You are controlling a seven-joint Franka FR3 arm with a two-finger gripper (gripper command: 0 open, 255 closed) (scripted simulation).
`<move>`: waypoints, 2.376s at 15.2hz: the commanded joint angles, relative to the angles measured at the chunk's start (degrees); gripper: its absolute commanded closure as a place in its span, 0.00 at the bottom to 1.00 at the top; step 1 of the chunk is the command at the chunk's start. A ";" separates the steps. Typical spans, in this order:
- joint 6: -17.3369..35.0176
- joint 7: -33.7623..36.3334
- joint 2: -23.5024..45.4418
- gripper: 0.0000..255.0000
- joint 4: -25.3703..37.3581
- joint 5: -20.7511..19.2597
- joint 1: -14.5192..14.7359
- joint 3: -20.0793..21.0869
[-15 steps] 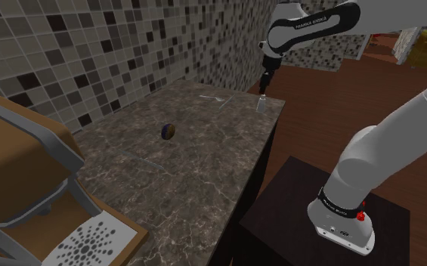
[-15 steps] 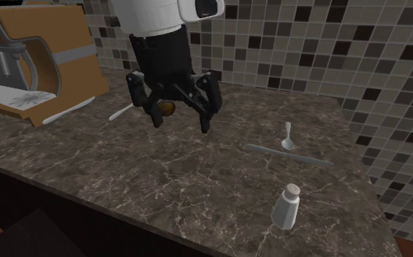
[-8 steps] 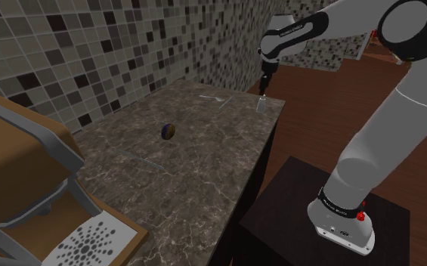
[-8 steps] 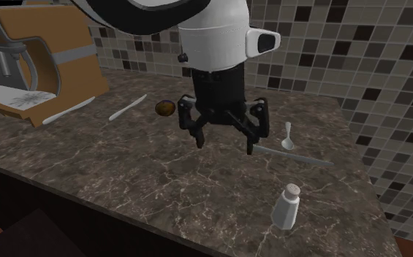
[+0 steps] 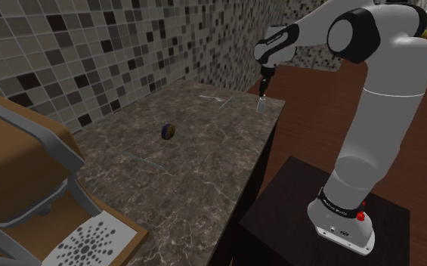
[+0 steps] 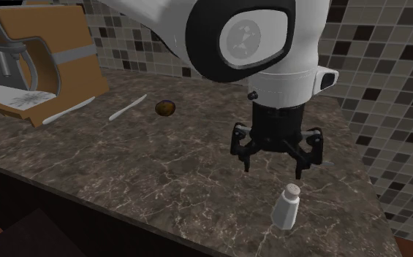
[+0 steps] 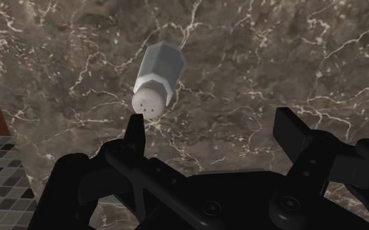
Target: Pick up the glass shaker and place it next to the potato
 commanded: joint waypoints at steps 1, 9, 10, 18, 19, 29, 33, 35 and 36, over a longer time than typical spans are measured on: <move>0.13 -2.69 5.03 0.00 4.32 2.39 -1.54 -0.12; 3.55 -5.28 11.12 0.00 6.38 5.30 -3.61 0.71; 4.12 -5.44 11.60 0.00 6.25 5.57 -3.74 0.83; 4.44 -5.54 11.88 0.00 6.18 5.71 -3.81 0.90; 4.44 -5.54 11.88 1.00 6.18 5.71 -3.81 0.90; 3.82 -5.41 11.49 1.00 6.46 5.49 -3.74 0.79; 1.24 -4.95 10.07 1.00 7.73 4.67 -3.46 0.40; -0.07 -4.73 9.42 1.00 8.44 4.29 -3.35 0.24; -0.73 -4.63 9.11 1.00 8.82 4.11 -3.30 0.16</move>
